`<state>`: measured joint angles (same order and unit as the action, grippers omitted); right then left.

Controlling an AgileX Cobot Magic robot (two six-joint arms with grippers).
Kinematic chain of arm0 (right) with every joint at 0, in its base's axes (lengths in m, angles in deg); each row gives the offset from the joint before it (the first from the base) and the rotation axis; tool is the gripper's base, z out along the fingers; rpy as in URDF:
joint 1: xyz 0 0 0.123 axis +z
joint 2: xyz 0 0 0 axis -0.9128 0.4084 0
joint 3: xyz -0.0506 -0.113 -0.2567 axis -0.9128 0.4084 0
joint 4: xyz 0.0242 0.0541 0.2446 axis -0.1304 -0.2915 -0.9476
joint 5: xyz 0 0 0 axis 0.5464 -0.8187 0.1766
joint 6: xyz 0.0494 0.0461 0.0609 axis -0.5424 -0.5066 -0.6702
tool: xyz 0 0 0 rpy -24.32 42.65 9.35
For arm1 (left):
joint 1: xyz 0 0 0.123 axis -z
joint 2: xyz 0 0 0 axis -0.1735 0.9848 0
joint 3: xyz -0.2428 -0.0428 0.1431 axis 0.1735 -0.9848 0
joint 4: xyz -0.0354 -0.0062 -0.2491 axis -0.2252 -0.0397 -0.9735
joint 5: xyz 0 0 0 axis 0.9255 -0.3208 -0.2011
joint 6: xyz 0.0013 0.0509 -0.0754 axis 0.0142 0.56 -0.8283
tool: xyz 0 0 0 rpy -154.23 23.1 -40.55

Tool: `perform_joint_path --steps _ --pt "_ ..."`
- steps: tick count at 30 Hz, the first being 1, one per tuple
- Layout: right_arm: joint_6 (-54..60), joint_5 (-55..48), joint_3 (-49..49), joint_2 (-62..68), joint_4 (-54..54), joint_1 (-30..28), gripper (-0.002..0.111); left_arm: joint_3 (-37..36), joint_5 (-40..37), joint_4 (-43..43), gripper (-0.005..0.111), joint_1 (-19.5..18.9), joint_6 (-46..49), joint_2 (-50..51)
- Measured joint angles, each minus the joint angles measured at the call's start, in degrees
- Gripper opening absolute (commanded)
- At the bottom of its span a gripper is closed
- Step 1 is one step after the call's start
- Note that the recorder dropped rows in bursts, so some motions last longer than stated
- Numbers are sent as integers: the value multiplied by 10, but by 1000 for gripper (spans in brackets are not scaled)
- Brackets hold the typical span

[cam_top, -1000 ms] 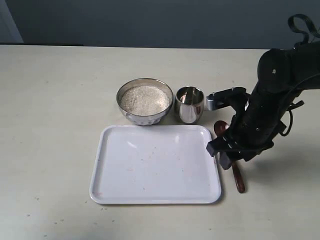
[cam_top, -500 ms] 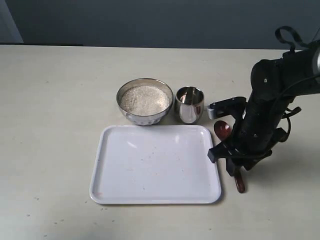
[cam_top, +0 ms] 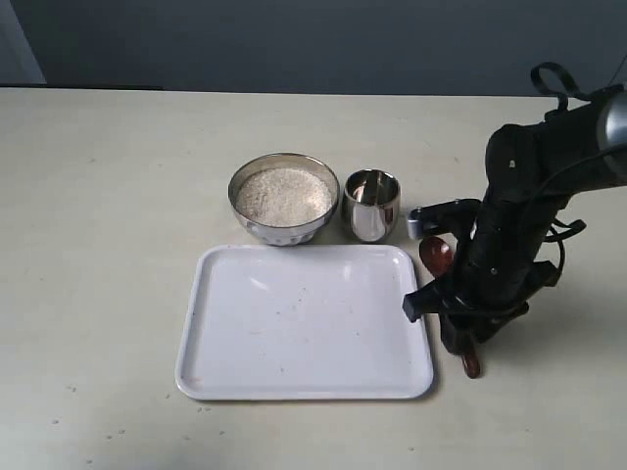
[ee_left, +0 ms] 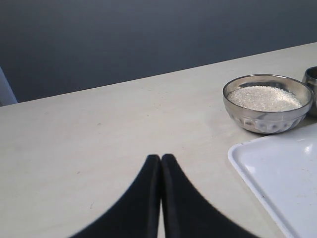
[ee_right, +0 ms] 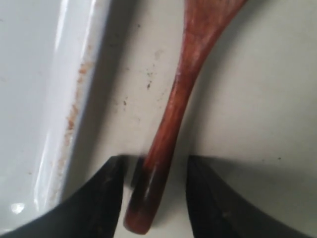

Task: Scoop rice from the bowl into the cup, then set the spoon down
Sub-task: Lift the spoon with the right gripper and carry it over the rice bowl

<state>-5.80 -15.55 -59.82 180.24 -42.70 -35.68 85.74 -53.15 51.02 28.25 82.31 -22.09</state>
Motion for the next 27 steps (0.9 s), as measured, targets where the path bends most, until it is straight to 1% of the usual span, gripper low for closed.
perform_joint_path --steps 1,2,3,5,6,10,17,27 --pt "0 -1 0 1 0 0 36 0 0 0 0 0 0 0" --pt "0 -3 -1 1 0 0 31 0 0 0 0 0 0 0" --pt "-2 -6 -1 2 0 0 23 0 0 0 0 0 0 0" --pt "-2 -9 -2 2 1 0 3 0 0 0 0 0 0 0" --pt "-2 -13 -2 3 1 0 0 0 0 0 0 0 0 0" --pt "19 -29 -3 4 -2 0 0 0 0 0 0 0 0 0" --pt "42 -99 0 1 13 1 0 0 0 0 0 0 0 0" --pt "45 -160 -6 -83 46 2 -1 0 0 0 0 0 0 0"
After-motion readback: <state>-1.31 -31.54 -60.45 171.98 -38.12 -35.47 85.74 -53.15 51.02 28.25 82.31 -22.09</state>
